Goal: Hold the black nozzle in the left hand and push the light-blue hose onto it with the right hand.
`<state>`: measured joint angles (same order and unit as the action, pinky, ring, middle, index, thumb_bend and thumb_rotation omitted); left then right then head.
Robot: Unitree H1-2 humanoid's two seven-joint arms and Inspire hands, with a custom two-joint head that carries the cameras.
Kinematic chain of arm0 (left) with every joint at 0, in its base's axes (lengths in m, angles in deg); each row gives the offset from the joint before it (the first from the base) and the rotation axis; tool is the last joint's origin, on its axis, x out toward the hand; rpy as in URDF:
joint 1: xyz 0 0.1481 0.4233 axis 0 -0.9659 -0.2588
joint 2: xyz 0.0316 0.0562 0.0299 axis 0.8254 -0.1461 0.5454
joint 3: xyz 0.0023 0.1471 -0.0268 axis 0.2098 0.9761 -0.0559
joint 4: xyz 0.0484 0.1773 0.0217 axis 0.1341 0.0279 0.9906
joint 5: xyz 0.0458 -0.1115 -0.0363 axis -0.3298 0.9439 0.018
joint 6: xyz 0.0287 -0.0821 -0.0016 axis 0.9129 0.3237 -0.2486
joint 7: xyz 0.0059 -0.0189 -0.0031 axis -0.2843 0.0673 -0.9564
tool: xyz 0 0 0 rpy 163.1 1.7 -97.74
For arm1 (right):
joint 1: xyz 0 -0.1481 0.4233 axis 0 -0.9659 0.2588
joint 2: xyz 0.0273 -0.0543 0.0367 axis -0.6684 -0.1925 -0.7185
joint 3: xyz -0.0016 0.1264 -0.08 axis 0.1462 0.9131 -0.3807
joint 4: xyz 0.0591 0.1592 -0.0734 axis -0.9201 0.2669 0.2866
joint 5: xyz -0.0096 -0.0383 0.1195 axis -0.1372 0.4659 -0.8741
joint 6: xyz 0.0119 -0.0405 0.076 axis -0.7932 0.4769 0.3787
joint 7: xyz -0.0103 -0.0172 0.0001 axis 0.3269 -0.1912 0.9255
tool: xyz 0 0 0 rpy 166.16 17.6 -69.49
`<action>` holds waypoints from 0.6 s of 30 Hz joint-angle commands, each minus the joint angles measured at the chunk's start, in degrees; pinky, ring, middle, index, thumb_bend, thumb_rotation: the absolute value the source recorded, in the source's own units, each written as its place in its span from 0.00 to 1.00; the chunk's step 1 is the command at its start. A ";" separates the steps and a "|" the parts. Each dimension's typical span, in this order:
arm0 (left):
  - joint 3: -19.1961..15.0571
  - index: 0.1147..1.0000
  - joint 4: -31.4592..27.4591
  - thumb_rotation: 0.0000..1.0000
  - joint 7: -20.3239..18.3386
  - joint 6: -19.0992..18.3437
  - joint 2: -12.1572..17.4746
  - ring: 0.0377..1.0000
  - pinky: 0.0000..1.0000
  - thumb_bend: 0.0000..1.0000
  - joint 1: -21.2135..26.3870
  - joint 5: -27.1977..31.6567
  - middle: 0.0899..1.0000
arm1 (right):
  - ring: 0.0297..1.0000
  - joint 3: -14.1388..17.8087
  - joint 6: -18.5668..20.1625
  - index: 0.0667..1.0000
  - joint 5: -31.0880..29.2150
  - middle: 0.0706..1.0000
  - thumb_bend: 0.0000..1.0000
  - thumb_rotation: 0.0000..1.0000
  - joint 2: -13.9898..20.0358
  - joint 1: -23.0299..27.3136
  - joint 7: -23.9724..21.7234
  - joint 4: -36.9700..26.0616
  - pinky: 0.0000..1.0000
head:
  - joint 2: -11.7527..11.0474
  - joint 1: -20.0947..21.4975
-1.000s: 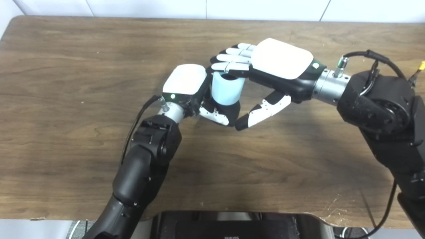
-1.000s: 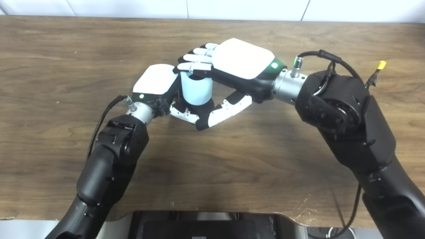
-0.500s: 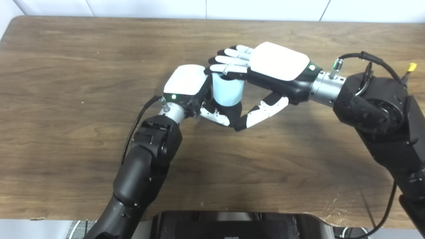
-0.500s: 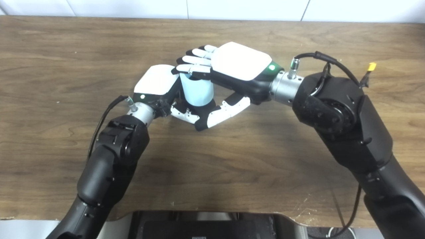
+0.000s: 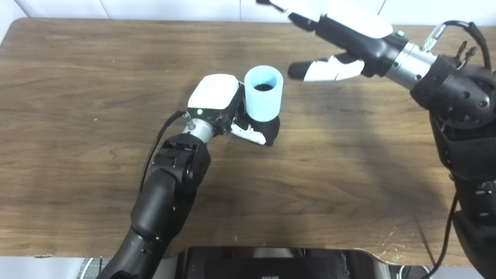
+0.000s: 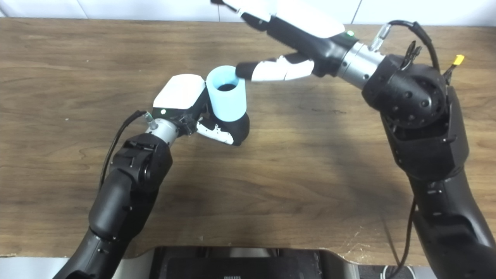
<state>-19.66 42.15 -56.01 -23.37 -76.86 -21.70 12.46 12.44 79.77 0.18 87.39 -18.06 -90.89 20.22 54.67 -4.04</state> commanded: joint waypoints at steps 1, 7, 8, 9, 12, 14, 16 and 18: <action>-0.34 0.41 -1.38 0.00 0.89 -0.21 -0.06 0.49 0.41 0.52 1.04 -0.47 0.45 | 1.00 2.27 1.79 0.99 -2.82 1.00 0.60 1.00 -0.48 1.74 2.72 -0.58 0.96 | 0.01 -0.12; -0.59 0.42 -1.23 0.00 1.46 -0.28 -0.08 0.47 0.39 0.52 0.83 -0.38 0.42 | 1.00 3.34 2.47 0.99 -4.18 1.00 0.56 1.00 -0.03 0.67 4.39 0.09 0.95 | -0.06 -0.36; -0.78 0.42 -1.22 0.00 1.68 -0.46 -0.22 0.47 0.39 0.52 0.75 -0.28 0.42 | 0.99 3.29 3.05 0.99 -4.00 1.00 0.57 1.00 0.09 0.45 4.55 0.04 0.91 | -0.12 -0.40; -1.01 0.42 -1.21 0.00 2.00 -0.66 -0.37 0.47 0.39 0.52 0.63 -0.24 0.41 | 0.98 3.28 3.81 0.98 -3.85 0.99 0.58 1.00 0.10 0.13 4.74 0.00 0.84 | -0.15 -0.51; -1.14 0.44 -1.11 0.00 3.02 -0.46 -0.23 0.47 0.39 0.52 0.42 -0.91 0.39 | 0.96 3.13 4.81 0.98 -3.88 0.99 0.60 1.00 0.08 -0.83 5.27 -0.02 0.82 | -0.37 -0.70; -0.90 0.46 -0.98 0.00 4.28 0.38 0.42 0.48 0.40 0.52 0.32 -1.54 0.39 | 0.96 2.96 4.29 0.98 -3.98 0.98 0.58 1.00 0.13 -1.60 5.58 0.32 0.91 | -0.59 -0.77; -0.68 0.61 -0.74 0.13 5.86 1.30 1.23 0.53 0.44 0.75 0.25 -1.93 0.55 | 0.97 2.77 3.63 0.98 -3.88 0.98 0.55 1.00 0.19 -2.23 5.84 0.68 0.95 | -0.78 -0.81; -1.04 0.75 -0.38 0.24 7.61 2.02 1.99 0.68 0.57 0.86 0.25 -1.11 0.70 | 0.98 2.65 3.09 0.98 -3.67 0.98 0.55 1.00 0.21 -3.06 6.16 1.13 0.97 | -1.18 -0.95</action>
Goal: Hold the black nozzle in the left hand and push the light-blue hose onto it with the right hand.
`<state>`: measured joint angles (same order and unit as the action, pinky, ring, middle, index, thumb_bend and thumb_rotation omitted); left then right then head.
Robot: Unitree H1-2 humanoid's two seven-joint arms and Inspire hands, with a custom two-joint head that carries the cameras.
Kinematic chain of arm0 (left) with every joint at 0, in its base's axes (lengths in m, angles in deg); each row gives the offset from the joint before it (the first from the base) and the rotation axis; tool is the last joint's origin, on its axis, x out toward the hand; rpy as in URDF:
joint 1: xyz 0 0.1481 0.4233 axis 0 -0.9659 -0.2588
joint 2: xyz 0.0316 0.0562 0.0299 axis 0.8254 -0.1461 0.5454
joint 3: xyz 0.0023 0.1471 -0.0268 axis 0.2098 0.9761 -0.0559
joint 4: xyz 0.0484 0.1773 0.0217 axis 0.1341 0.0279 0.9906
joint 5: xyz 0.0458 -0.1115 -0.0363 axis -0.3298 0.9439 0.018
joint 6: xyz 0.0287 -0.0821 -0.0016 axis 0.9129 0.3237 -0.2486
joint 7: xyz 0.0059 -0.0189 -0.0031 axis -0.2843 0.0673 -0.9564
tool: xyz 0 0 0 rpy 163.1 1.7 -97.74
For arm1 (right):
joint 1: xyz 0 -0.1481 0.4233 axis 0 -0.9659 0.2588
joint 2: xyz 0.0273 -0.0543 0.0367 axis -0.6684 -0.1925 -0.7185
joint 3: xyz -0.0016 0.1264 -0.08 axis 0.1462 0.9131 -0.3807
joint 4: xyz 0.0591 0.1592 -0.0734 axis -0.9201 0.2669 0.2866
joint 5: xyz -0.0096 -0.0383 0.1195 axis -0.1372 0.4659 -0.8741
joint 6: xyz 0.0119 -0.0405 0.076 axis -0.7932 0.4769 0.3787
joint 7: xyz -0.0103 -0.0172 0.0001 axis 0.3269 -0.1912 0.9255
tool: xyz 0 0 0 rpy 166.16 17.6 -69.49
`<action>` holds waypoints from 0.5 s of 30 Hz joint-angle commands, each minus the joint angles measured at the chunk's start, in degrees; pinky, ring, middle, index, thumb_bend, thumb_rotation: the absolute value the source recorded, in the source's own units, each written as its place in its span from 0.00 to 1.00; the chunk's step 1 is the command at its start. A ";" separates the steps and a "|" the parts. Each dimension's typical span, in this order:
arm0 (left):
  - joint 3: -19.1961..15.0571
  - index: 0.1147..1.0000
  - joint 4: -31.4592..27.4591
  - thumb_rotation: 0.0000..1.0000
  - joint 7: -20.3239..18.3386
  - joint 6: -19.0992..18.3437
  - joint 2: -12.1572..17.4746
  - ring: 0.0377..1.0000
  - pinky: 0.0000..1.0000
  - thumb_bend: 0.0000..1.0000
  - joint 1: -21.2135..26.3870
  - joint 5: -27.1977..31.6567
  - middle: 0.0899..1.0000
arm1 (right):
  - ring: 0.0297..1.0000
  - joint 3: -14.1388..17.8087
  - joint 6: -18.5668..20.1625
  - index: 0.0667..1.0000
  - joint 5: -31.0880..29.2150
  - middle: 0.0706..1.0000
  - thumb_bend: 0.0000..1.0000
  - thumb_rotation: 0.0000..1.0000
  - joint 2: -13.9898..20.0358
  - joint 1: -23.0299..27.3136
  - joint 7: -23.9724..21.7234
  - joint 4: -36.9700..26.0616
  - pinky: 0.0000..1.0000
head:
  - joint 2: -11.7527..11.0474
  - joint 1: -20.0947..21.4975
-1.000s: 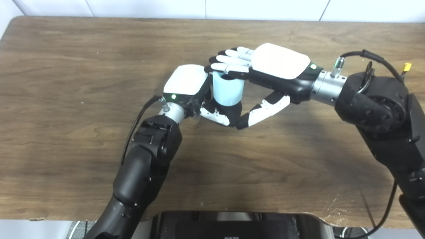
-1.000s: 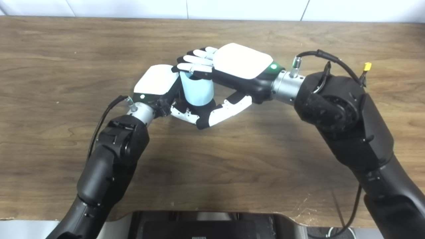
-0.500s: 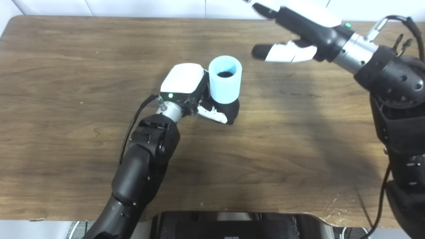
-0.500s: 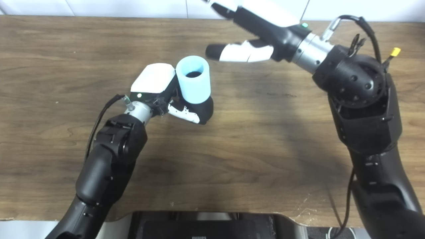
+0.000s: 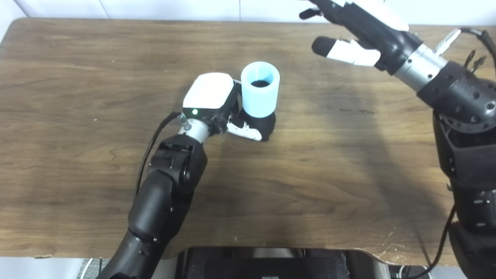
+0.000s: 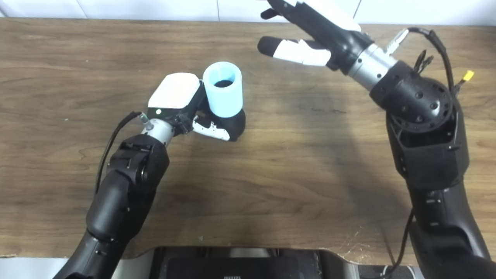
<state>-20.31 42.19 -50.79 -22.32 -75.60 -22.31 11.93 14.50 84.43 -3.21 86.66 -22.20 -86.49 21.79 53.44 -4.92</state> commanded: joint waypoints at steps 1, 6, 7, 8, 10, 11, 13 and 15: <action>-0.71 0.79 -0.35 0.27 2.87 0.99 0.83 0.72 0.62 0.89 0.89 0.04 0.75 | 0.98 0.54 -1.70 0.98 -0.20 0.98 0.56 1.00 1.00 0.77 1.88 -0.30 0.98 | 0.00 -0.07; -3.91 0.98 -0.54 0.37 3.05 0.23 0.53 0.89 0.83 1.00 1.30 5.81 0.92 | 0.97 0.27 -2.15 0.98 0.39 0.99 0.56 1.00 1.11 -0.52 2.56 0.40 0.96 | -0.48 -0.68; -4.42 0.99 -0.49 0.38 3.00 0.21 0.66 0.91 0.86 1.00 1.45 6.84 0.94 | 0.97 0.24 -2.36 0.98 0.41 0.99 0.54 1.00 1.09 -0.70 2.76 0.59 0.96 | -0.54 -0.76; -5.03 1.00 -0.27 0.38 2.96 0.16 0.93 0.91 0.86 1.00 1.72 7.99 0.95 | 0.97 0.28 -2.47 0.98 0.59 0.99 0.54 1.00 1.09 -0.90 3.08 0.88 0.96 | -0.60 -0.85; -5.87 1.00 0.15 0.39 3.04 0.17 1.56 0.95 0.91 1.00 2.11 9.58 0.98 | 0.98 0.29 -2.28 0.99 1.07 0.99 0.55 1.00 1.04 -1.13 3.57 1.25 0.97 | -0.70 -0.99; -6.24 1.00 0.54 0.39 3.46 0.51 2.09 0.95 0.92 1.00 2.31 10.31 0.99 | 0.98 0.28 -2.31 0.99 1.24 0.99 0.56 1.00 1.01 -1.21 3.78 1.53 0.97 | -0.77 -1.02; -6.72 1.00 1.32 0.41 4.61 1.22 3.00 0.96 0.94 1.00 2.58 11.41 1.00 | 0.98 0.10 -2.48 0.99 1.49 0.99 0.56 1.00 1.00 -1.25 4.09 1.94 0.97 | -0.91 -1.14; -7.21 1.00 2.10 0.43 5.55 1.58 3.85 0.97 0.94 1.00 2.84 12.42 1.00 | 0.97 -0.12 -2.78 0.98 1.50 0.99 0.56 1.00 0.95 -1.32 4.33 2.29 0.96 | -1.19 -1.51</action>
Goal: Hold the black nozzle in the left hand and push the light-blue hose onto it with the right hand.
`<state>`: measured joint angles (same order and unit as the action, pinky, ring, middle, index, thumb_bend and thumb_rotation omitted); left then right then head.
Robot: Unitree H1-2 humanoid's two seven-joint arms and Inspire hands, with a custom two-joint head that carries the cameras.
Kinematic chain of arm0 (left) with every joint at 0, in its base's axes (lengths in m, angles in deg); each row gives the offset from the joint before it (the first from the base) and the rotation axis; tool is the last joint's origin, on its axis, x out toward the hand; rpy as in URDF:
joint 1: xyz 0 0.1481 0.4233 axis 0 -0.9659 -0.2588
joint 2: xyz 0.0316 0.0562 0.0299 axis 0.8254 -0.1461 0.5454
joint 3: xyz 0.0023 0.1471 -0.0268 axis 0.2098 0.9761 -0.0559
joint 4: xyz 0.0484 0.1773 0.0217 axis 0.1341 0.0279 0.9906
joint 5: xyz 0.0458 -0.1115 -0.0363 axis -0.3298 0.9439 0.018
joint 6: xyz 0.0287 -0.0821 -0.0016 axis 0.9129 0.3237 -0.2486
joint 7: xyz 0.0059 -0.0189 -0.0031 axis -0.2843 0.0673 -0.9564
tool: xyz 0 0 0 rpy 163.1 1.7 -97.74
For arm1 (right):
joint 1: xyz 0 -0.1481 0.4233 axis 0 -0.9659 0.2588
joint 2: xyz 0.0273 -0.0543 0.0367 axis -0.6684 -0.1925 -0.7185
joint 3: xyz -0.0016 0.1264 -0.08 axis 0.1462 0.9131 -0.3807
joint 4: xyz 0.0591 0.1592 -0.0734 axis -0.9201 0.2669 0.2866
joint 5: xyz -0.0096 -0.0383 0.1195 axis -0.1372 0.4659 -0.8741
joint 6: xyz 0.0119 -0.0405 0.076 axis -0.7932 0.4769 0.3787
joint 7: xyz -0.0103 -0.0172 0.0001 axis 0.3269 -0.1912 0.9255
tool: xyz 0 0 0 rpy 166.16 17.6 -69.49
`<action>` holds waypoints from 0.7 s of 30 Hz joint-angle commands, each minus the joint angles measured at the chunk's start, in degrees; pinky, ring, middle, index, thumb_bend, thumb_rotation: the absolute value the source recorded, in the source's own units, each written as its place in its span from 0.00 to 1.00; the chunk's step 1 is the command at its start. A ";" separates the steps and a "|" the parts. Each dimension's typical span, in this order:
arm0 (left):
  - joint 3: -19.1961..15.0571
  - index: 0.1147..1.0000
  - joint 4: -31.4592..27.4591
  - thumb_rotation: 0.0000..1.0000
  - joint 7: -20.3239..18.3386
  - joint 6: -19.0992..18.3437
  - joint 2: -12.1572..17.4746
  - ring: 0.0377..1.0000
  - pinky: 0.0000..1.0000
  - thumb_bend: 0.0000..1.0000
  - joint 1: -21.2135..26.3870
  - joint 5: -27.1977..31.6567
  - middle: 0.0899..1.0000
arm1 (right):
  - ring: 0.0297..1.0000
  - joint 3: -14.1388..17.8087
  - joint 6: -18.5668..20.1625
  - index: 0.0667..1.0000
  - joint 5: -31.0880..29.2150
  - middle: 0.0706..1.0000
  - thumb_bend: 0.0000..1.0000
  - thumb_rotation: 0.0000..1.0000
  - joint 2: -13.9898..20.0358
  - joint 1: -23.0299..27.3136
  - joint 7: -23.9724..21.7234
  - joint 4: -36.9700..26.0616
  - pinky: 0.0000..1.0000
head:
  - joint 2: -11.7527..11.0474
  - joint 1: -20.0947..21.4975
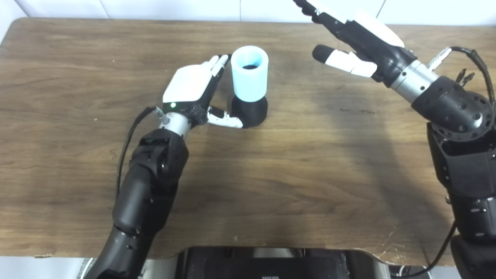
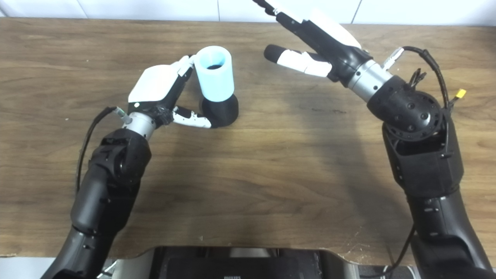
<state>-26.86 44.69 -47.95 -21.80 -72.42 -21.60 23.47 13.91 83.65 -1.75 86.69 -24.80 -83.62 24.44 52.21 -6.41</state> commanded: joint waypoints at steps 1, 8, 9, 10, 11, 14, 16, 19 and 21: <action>-0.90 1.00 -0.11 0.44 2.96 1.13 1.00 0.97 0.94 1.00 2.22 1.41 1.00 | 0.97 0.39 -2.13 0.98 -0.03 0.99 0.55 1.00 0.90 1.23 1.54 -0.19 0.95 | -0.03 -0.07; -3.84 1.00 0.99 0.48 5.07 1.17 2.57 0.99 0.98 1.00 2.14 7.97 1.00 | 0.97 -0.20 -1.89 0.98 0.79 0.98 0.54 1.00 0.67 0.69 2.41 0.67 0.95 | -1.22 -0.38; -4.48 1.00 0.68 0.48 5.17 0.65 2.48 0.99 0.98 1.00 2.00 9.00 1.00 | 0.97 -0.24 -2.01 0.98 0.90 0.98 0.54 1.00 0.47 0.52 2.71 0.94 0.95 | -1.44 -0.28; -5.28 1.00 0.33 0.48 5.60 0.40 2.26 0.99 0.97 1.00 1.81 10.28 1.00 | 0.97 -0.24 -1.95 0.98 1.03 0.98 0.54 1.00 0.20 0.29 3.07 1.26 0.95 | -1.58 -0.26; -6.30 1.00 -0.18 0.49 6.04 0.08 1.90 0.97 0.95 1.00 1.57 11.69 0.99 | 0.96 -0.12 -1.44 0.98 1.10 0.98 0.56 1.00 -0.31 -0.18 3.59 1.62 0.94 | -1.77 -0.11; -9.61 0.97 -1.45 0.49 8.73 0.69 0.56 0.89 0.74 1.00 0.29 16.93 0.92 | 0.94 0.11 -0.79 0.98 1.93 0.97 0.55 1.00 -1.96 -2.08 6.08 3.06 0.89 | -2.15 0.12; -11.13 0.92 -1.93 0.46 10.36 1.23 -0.08 0.82 0.67 0.94 -0.56 19.88 0.87 | 0.94 0.16 0.04 0.99 2.67 0.98 0.54 1.00 -2.81 -2.96 7.34 3.71 0.89 | -2.41 0.11; -14.08 0.89 -2.60 0.47 12.56 1.83 -1.68 0.77 0.65 0.86 -1.99 26.25 0.83 | 0.95 1.13 1.83 1.00 1.87 0.98 0.56 1.00 -4.82 -4.34 9.03 5.10 0.92 | -3.36 0.61; -16.04 0.88 -3.63 0.53 14.04 1.51 -3.37 0.75 0.64 0.81 -3.30 30.39 0.81 | 0.97 2.31 3.22 1.00 -0.58 0.99 0.56 1.00 -6.62 -5.41 9.75 5.59 0.94 | -4.58 1.02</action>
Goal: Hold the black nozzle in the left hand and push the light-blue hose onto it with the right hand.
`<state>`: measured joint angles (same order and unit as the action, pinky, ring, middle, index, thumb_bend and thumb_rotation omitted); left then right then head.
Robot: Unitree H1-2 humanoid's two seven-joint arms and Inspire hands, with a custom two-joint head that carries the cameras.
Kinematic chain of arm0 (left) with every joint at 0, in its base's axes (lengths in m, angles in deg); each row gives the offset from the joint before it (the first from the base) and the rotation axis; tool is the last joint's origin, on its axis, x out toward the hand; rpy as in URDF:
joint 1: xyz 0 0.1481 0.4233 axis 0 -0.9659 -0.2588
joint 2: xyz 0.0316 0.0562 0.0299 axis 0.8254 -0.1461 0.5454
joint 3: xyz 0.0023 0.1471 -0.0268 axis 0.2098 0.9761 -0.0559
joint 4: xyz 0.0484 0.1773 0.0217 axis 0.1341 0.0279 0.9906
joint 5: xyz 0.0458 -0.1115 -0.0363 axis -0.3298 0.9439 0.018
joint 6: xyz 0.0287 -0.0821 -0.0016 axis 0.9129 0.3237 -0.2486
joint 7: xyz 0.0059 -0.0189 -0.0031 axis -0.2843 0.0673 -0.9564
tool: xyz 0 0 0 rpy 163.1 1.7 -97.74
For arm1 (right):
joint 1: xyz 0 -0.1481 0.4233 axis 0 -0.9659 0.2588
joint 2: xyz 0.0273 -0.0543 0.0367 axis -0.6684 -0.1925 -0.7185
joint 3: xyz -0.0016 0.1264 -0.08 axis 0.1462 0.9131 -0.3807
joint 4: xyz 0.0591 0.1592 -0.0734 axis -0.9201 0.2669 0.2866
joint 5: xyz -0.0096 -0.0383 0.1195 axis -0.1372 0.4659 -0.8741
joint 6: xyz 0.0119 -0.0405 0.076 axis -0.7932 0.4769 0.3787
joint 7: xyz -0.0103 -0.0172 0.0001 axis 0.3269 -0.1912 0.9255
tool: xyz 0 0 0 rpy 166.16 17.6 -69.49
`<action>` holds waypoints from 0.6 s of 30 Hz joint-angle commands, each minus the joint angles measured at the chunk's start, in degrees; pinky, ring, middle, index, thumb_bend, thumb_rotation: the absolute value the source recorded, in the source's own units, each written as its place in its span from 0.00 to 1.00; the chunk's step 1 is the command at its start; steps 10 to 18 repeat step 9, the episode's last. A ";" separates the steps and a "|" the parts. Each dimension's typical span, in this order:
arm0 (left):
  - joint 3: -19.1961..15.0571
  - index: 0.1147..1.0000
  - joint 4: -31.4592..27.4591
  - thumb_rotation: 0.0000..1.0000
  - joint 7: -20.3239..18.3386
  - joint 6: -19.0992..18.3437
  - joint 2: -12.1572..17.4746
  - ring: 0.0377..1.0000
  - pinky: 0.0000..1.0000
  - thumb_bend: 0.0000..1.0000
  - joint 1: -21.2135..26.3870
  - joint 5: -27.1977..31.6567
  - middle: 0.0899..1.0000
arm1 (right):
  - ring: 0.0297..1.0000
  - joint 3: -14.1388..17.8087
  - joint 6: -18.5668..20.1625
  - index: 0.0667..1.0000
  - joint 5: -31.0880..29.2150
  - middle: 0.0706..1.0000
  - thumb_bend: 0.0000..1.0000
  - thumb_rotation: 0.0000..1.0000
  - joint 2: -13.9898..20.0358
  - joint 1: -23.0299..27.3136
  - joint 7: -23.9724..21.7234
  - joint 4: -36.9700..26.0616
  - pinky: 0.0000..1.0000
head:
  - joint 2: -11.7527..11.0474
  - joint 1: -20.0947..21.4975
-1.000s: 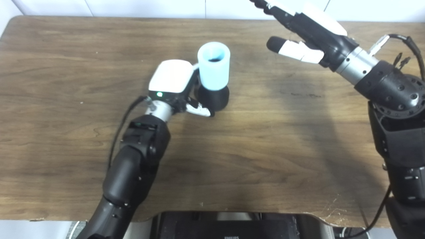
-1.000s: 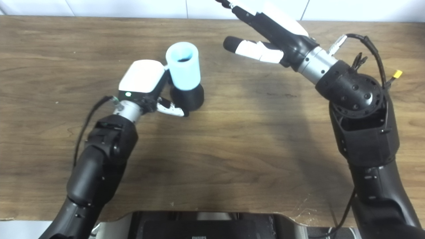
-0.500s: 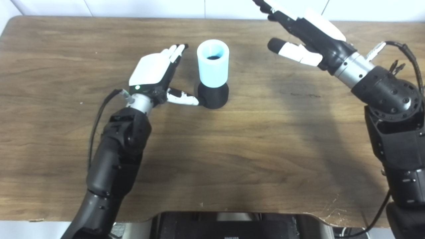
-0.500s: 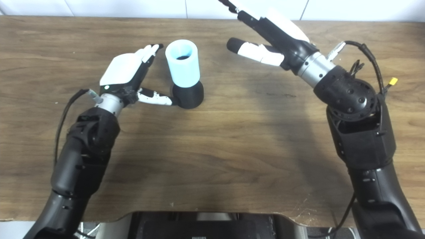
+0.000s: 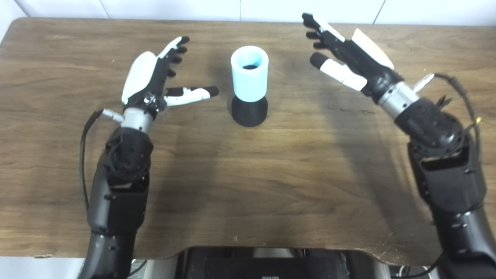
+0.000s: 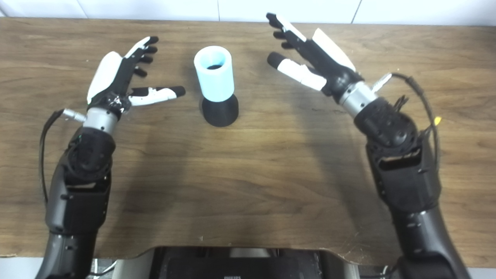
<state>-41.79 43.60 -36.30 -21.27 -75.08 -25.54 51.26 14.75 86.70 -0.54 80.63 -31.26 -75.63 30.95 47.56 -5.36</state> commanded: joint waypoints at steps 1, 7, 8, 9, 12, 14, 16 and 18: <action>-2.14 0.89 -3.14 0.55 3.00 0.57 -1.77 0.76 0.67 0.78 0.01 4.86 0.80 | 0.98 1.92 0.45 1.00 -2.83 1.00 0.55 1.00 -1.21 0.56 2.00 -0.70 0.93 | -0.45 0.06; -5.42 0.94 -2.75 0.76 6.90 3.32 -4.51 0.81 0.72 0.46 -2.88 12.91 0.85 | 1.00 7.14 5.26 1.00 -12.87 1.00 0.58 1.00 -7.97 -2.74 4.72 0.89 0.99 | -4.99 0.21; -5.52 0.93 -2.05 0.80 7.07 4.23 -4.23 0.82 0.73 0.45 -3.02 14.08 0.86 | 1.00 7.47 4.61 1.00 -13.56 1.00 0.55 1.00 -8.60 -3.28 5.13 1.47 1.00 | -6.24 0.53; -5.60 0.92 -1.28 0.83 7.05 5.24 -3.90 0.84 0.75 0.43 -3.16 15.44 0.88 | 1.00 7.60 3.79 1.00 -14.04 1.00 0.51 1.00 -9.02 -3.74 5.44 2.04 1.00 | -6.87 0.73; -5.60 0.92 -1.28 0.83 7.05 5.24 -3.90 0.84 0.75 0.43 -3.16 15.44 0.88 | 1.00 7.60 3.79 1.00 -14.04 1.00 0.51 1.00 -9.02 -3.74 5.44 2.04 1.00 | -6.87 0.73; -5.60 0.92 -1.28 0.83 7.05 5.24 -3.90 0.84 0.75 0.43 -3.16 15.44 0.88 | 1.00 7.60 3.79 1.00 -14.04 1.00 0.51 1.00 -9.02 -3.74 5.44 2.04 1.00 | -6.87 0.73; -5.60 0.92 -1.28 0.83 7.05 5.24 -3.90 0.84 0.75 0.43 -3.16 15.44 0.88 | 1.00 7.60 3.79 1.00 -14.04 1.00 0.51 1.00 -9.02 -3.74 5.44 2.04 1.00 | -6.87 0.73; -5.60 0.92 -1.28 0.83 7.05 5.24 -3.90 0.84 0.75 0.43 -3.16 15.44 0.88 | 1.00 7.60 3.79 1.00 -14.04 1.00 0.51 1.00 -9.02 -3.74 5.44 2.04 1.00 | -6.87 0.73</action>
